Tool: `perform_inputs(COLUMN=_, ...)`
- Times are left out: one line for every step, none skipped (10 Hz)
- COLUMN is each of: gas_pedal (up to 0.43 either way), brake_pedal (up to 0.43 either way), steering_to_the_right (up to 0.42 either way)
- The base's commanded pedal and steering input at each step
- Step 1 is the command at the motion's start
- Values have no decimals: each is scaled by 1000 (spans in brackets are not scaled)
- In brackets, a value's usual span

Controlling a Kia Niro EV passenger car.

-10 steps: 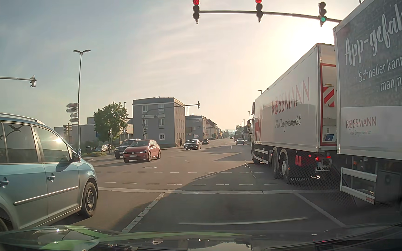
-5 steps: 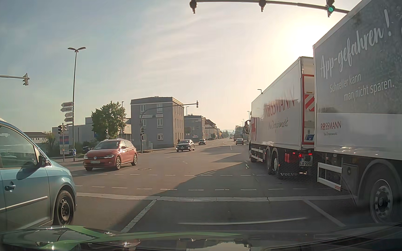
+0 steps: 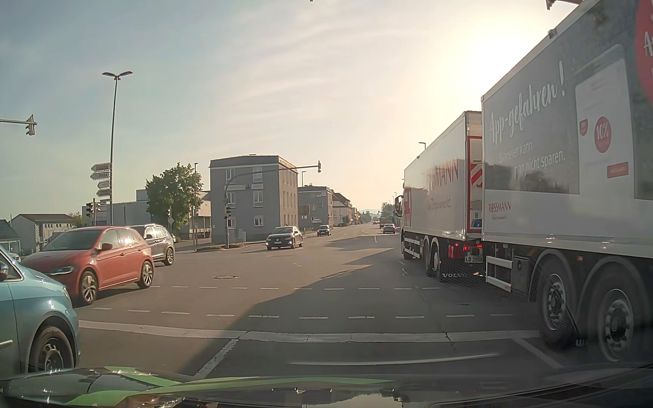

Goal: Follow the waypoints while adhering to traffic rules and regulations

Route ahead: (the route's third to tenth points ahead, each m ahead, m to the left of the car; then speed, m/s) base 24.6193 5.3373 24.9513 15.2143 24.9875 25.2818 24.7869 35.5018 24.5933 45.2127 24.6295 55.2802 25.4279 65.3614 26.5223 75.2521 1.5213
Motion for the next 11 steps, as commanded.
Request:
perform_inputs(gas_pedal=0, brake_pedal=226, steering_to_the_right=-1)
perform_inputs(gas_pedal=0, brake_pedal=226, steering_to_the_right=-1)
perform_inputs(gas_pedal=0, brake_pedal=220, steering_to_the_right=-1)
perform_inputs(gas_pedal=0, brake_pedal=220, steering_to_the_right=-1)
perform_inputs(gas_pedal=0, brake_pedal=213, steering_to_the_right=-1)
perform_inputs(gas_pedal=0, brake_pedal=213, steering_to_the_right=-1)
perform_inputs(gas_pedal=0, brake_pedal=213, steering_to_the_right=-1)
perform_inputs(gas_pedal=0, brake_pedal=213, steering_to_the_right=-1)
perform_inputs(gas_pedal=0, brake_pedal=220, steering_to_the_right=-1)
perform_inputs(gas_pedal=0, brake_pedal=220, steering_to_the_right=-1)
perform_inputs(gas_pedal=0, brake_pedal=220, steering_to_the_right=-1)
